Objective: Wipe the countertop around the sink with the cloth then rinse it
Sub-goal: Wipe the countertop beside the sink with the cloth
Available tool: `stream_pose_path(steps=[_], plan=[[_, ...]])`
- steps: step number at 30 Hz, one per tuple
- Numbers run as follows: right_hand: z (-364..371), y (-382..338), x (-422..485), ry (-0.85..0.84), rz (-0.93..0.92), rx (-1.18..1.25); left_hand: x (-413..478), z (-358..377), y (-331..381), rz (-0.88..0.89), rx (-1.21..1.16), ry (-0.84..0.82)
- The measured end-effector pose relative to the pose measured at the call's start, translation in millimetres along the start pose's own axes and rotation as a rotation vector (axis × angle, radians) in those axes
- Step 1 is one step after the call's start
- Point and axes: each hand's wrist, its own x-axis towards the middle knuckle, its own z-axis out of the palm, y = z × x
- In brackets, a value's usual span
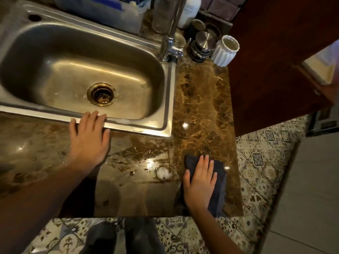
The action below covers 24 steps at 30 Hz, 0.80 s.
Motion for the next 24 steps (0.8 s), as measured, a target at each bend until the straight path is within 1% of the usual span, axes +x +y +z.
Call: stream_pose_path(steps=[4,6,9,11,15,16,17,18,20,21,22,24], plan=[[-12.6,-15.0,81.7,-0.028,-0.089,0.039,-0.5,3.0,3.8,-0.029,0.032,0.034],[-16.4,-28.6,126.1,-0.007,-0.147,0.053,-0.1,2.3,3.2,-0.024,0.040,0.051],[-17.7,-59.0,190.1,0.039,-0.192,0.088,1.8,1.5,4.8,-0.042,0.035,0.006],[-19.4,-81.8,231.6,0.050,-0.191,0.129,2.8,2.4,4.0,-0.049,0.035,-0.016],[-30.5,-133.7,298.3,0.106,-0.096,0.425,2.9,3.9,3.6,-0.057,0.037,-0.019],[-32.0,-144.9,308.2,0.100,-0.102,0.472,2.7,4.1,4.2,-0.058,0.039,-0.017],[-32.4,-153.9,313.6,0.081,-0.155,0.464,2.9,4.1,4.6,-0.058,0.040,-0.014],[-31.6,-159.3,315.4,0.052,-0.245,0.405,3.2,4.1,4.5,-0.057,0.037,-0.010],[-28.5,-159.1,312.2,-0.001,-0.438,0.235,3.3,4.4,3.6,-0.049,0.034,0.004],[-27.5,-155.5,307.7,-0.020,-0.505,0.173,2.6,4.5,3.7,-0.046,0.034,0.010],[-26.5,-151.2,300.3,-0.031,-0.542,0.136,2.2,4.1,3.9,-0.045,0.032,0.013],[-25.0,-143.1,273.9,-0.043,-0.553,0.110,2.0,3.3,4.5,-0.044,0.015,0.018]])
